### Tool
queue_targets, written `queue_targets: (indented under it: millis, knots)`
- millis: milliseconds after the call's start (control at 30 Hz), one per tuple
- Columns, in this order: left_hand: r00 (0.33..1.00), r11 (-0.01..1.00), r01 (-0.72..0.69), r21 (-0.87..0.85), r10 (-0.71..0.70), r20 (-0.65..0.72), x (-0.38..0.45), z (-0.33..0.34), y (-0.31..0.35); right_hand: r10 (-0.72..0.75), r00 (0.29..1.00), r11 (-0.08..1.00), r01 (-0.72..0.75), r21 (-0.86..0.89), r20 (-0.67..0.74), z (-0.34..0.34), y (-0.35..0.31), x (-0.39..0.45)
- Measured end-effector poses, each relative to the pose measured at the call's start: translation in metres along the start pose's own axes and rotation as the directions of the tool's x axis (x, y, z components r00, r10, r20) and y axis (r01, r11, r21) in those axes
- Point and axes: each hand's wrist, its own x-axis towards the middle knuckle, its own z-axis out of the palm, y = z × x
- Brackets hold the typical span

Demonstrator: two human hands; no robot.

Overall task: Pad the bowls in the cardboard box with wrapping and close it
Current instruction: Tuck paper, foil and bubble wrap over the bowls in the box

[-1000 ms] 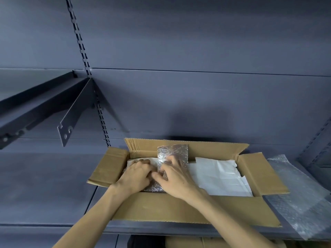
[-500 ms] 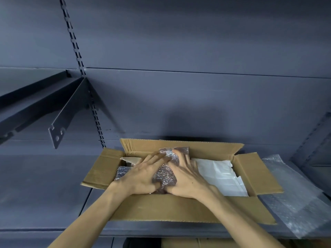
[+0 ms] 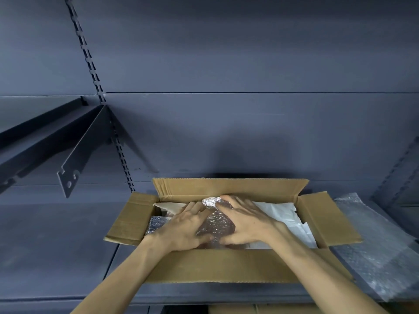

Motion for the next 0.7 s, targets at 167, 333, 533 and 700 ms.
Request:
queue_targets:
  millis: [167, 333, 533, 700]
  knots:
    - [0.990, 0.999, -0.036, 0.000, 0.036, 0.136, 0.007, 0.001, 0.002, -0.029, 0.996, 0.997, 0.023, 0.067, 0.089, -0.012, 0.011, 0.000]
    - [0.969, 0.997, -0.013, 0.080, -0.007, 0.247, 0.010, 0.001, -0.001, -0.009, 0.983, 0.987, -0.021, 0.161, 0.185, -0.013, 0.016, -0.001]
    - [0.973, 0.979, -0.021, 0.205, -0.028, 0.231, 0.016, 0.005, 0.006, -0.024, 0.968, 0.986, -0.019, 0.166, 0.249, -0.022, 0.018, -0.001]
    - [0.963, 0.981, -0.008, 0.195, -0.045, 0.267, 0.018, -0.004, 0.004, -0.006, 0.979, 0.981, -0.033, 0.190, 0.204, -0.009, 0.030, -0.009]
